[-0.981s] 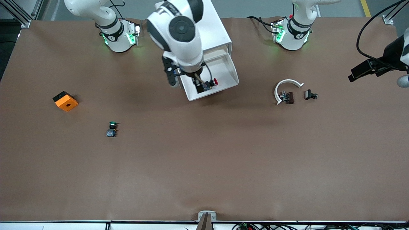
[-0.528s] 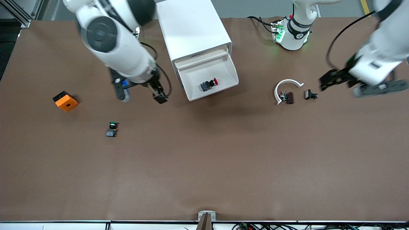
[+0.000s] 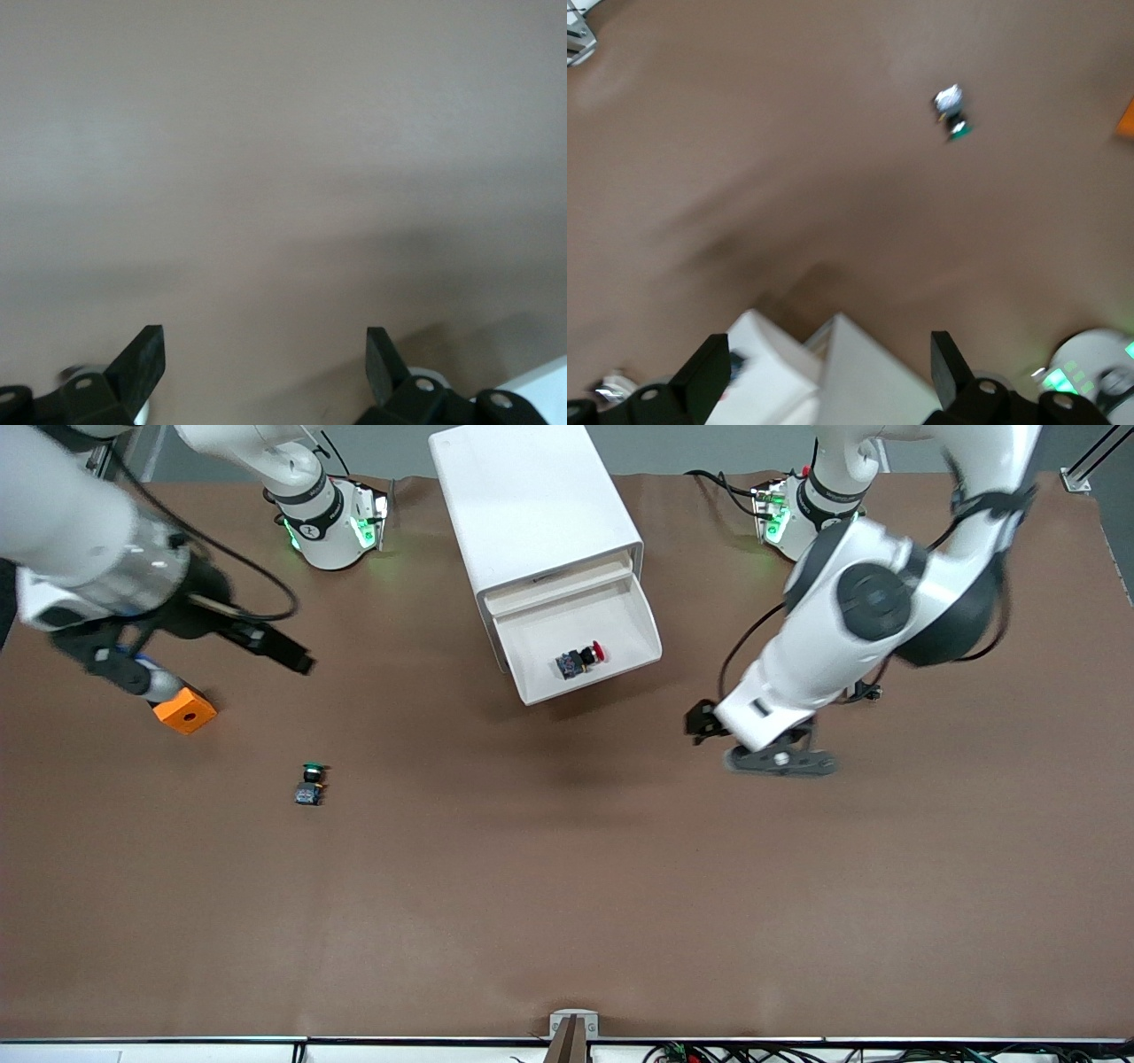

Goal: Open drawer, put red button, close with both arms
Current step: 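Withdraw the right gripper from the drawer while the left gripper returns to it, then push the drawer shut into the white unit with the left gripper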

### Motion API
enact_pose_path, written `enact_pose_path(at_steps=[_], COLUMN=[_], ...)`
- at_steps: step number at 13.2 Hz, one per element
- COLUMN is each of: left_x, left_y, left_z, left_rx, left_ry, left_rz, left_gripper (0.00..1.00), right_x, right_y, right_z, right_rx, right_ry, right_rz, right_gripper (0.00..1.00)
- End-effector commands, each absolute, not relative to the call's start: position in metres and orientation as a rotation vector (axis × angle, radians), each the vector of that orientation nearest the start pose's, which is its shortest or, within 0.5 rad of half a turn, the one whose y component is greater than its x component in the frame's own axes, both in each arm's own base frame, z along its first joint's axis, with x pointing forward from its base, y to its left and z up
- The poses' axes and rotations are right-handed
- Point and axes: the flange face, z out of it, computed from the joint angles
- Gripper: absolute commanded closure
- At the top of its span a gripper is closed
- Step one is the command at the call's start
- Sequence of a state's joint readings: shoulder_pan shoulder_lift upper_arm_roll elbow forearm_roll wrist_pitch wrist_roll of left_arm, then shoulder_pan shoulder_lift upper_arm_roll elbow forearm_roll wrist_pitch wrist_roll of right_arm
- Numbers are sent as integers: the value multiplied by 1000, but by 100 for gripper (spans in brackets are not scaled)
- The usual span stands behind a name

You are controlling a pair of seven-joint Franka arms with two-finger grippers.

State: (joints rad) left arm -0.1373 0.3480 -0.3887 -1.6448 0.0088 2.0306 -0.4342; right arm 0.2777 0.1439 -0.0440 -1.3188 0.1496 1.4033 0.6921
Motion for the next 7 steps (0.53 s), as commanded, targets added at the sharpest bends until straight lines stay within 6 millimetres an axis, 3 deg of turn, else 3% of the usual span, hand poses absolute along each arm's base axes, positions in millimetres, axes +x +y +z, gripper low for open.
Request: enact_pose_path(at_steps=[1, 3, 5, 7], left_x=[582, 574, 547, 535], left_y=[-355, -391, -430, -441], left_z=[378, 340, 309, 294], left_rx=[-3305, -3332, -3280, -3249], left_ry=[98, -48, -90, -157], left_rz=[29, 57, 80, 99], left_gripper=[0, 0, 0, 0], right_x=[539, 532, 526, 526], right_y=[123, 88, 56, 22], right_z=[639, 633, 624, 624], right_rx=[-3064, -3064, -3068, -3074], right_ry=[432, 296, 226, 156], right_rz=[77, -9, -52, -80], right_gripper=[0, 0, 0, 0])
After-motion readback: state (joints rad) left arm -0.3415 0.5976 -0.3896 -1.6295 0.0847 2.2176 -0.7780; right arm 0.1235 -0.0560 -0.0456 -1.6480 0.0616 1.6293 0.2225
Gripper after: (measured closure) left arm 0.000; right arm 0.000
